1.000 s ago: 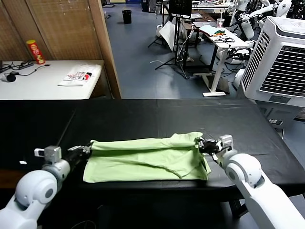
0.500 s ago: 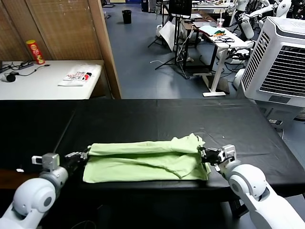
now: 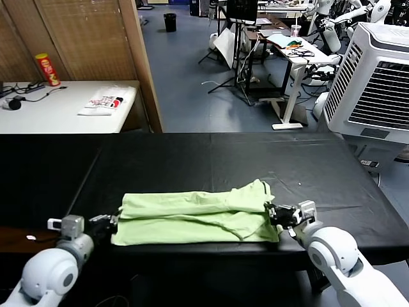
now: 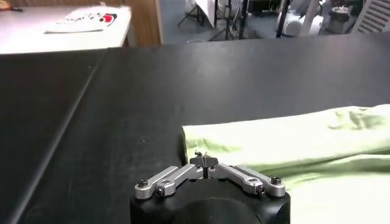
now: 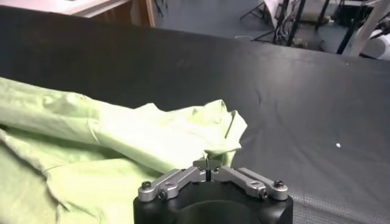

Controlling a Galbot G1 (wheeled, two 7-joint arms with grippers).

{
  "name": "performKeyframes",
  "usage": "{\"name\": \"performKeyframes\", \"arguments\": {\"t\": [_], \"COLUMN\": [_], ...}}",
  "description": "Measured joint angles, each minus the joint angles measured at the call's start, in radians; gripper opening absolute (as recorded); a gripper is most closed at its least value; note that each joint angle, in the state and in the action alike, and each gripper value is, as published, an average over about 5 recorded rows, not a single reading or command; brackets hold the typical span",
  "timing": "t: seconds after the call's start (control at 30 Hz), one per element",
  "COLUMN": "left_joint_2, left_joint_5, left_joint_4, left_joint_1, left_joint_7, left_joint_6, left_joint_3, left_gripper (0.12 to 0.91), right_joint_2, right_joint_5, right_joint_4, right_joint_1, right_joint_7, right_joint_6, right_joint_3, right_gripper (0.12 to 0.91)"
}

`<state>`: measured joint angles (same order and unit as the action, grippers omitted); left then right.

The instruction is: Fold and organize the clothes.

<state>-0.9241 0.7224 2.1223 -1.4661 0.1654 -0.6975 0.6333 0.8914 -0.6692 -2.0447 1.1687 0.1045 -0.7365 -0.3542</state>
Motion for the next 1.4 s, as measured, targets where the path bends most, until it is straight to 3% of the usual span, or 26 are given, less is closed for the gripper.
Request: {"name": "performKeyframes", "arguments": {"t": [0.17, 0.27, 0.33, 0.5, 0.67, 0.87, 0.97, 1.13, 1.27, 1.33, 1.4], "left_joint_2": [-0.007, -0.017, -0.025, -0.053, -0.086, -0.109, -0.114, -0.123, -0.137, -0.147, -0.16], "left_joint_5": [0.02, 0.028, 0.035, 0.057, 0.058, 0.065, 0.074, 0.079, 0.072, 0.059, 0.031], "left_joint_4": [0.015, 0.006, -0.01, -0.077, -0.154, -0.239, -0.267, -0.289, -0.311, -0.325, -0.338], "left_joint_1": [0.007, 0.028, 0.049, 0.123, 0.189, 0.234, 0.243, 0.249, 0.262, 0.271, 0.28], "left_joint_7": [0.0, 0.004, 0.011, 0.024, 0.014, -0.002, -0.007, -0.011, -0.011, -0.011, -0.015], "left_joint_6": [-0.006, 0.004, 0.017, 0.037, 0.048, 0.061, 0.061, 0.059, 0.065, 0.078, 0.1], "left_joint_3": [0.015, 0.019, 0.016, -0.009, -0.037, -0.046, -0.047, -0.052, -0.055, -0.056, -0.058], "left_gripper": [0.57, 0.719, 0.775, 0.797, 0.798, 0.794, 0.719, 0.443, 0.225, 0.152, 0.129], "right_joint_2": [0.021, 0.049, 0.07, 0.13, 0.173, 0.201, 0.208, 0.216, 0.225, 0.232, 0.24], "right_joint_5": [0.03, 0.073, 0.097, 0.139, 0.163, 0.197, 0.204, 0.214, 0.234, 0.239, 0.241], "right_joint_4": [0.012, 0.047, 0.079, 0.174, 0.259, 0.32, 0.336, 0.344, 0.342, 0.338, 0.332], "right_joint_1": [-0.038, -0.078, -0.107, -0.183, -0.241, -0.271, -0.271, -0.264, -0.248, -0.236, -0.225], "right_joint_7": [-0.001, -0.004, -0.006, -0.008, -0.017, -0.038, -0.042, -0.033, 0.014, 0.037, 0.049], "right_joint_6": [0.0, 0.0, 0.0, 0.0, 0.0, 0.011, 0.02, 0.046, 0.096, 0.117, 0.128], "right_joint_3": [-0.008, 0.005, 0.018, 0.06, 0.098, 0.118, 0.119, 0.115, 0.111, 0.107, 0.101], "right_gripper": [0.731, 0.784, 0.795, 0.798, 0.793, 0.692, 0.557, 0.303, 0.214, 0.186, 0.167]}}
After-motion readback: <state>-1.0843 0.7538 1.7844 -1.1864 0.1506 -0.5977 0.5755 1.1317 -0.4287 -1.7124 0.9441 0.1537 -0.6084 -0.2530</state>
